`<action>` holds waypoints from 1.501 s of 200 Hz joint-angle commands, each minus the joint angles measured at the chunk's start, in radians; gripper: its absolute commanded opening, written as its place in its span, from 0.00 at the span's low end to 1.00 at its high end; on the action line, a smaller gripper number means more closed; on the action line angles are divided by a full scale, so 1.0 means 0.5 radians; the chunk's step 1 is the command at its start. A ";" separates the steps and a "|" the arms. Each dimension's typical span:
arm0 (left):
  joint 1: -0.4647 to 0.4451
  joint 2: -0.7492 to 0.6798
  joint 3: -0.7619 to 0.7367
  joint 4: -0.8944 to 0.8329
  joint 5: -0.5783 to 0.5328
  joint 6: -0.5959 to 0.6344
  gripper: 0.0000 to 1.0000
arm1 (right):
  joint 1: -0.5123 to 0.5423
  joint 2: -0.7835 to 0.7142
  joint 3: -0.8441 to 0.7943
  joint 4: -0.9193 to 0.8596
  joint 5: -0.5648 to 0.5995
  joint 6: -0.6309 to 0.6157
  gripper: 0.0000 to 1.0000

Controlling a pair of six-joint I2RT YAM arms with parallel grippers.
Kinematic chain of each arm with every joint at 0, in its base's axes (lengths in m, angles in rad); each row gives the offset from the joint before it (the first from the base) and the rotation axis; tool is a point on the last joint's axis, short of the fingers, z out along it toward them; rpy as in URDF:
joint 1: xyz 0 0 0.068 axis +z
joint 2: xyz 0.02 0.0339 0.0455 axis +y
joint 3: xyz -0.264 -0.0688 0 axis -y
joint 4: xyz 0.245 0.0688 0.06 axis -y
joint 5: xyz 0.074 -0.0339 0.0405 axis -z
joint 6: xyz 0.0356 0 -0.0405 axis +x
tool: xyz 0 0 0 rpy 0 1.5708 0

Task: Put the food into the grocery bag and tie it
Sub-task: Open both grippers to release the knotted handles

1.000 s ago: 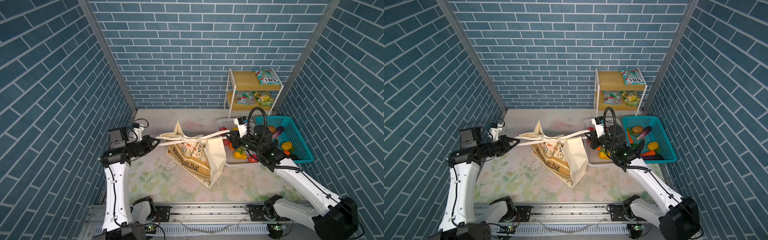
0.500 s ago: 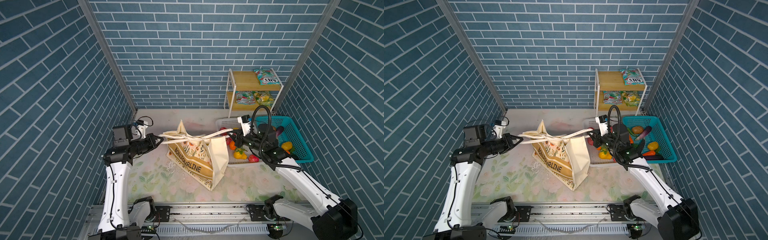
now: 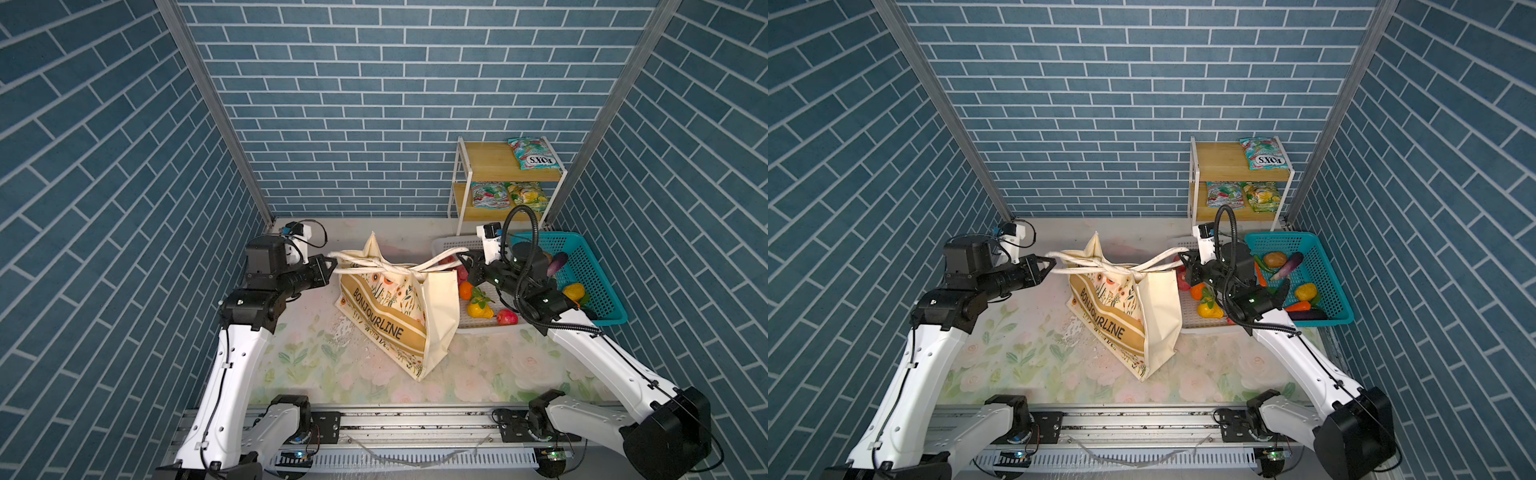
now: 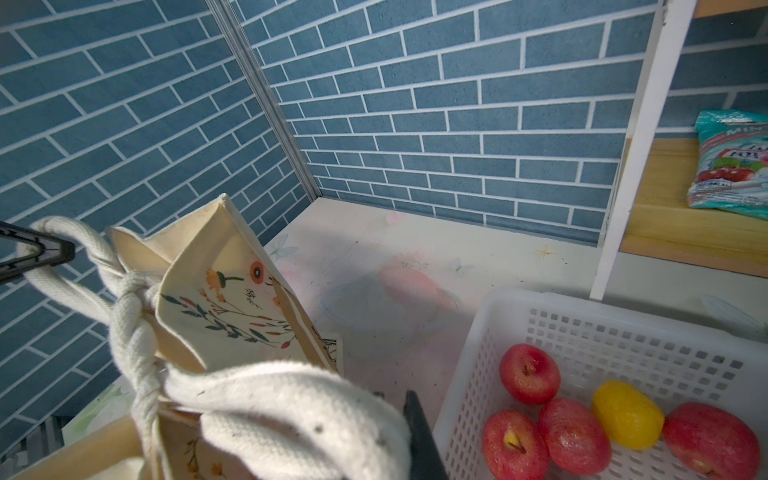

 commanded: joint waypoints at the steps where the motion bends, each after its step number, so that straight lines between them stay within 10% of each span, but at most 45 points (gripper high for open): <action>1: -0.013 -0.003 0.092 0.175 -0.163 -0.004 0.00 | 0.007 0.056 0.135 0.140 0.197 -0.125 0.00; 60: -0.014 -0.042 0.087 0.074 -0.235 0.057 0.02 | 0.073 0.102 0.178 0.173 0.139 -0.176 0.00; 103: -0.023 -0.048 0.041 0.048 -0.124 0.086 0.12 | 0.093 0.020 0.116 0.141 0.137 -0.260 0.20; 214: -0.029 -0.242 0.070 -0.171 -0.248 0.164 0.68 | 0.113 -0.221 0.014 -0.083 0.093 -0.584 0.72; 300: -0.029 -0.443 0.089 -0.369 -0.811 0.243 0.98 | 0.113 -0.436 -0.048 -0.285 0.142 -0.691 0.81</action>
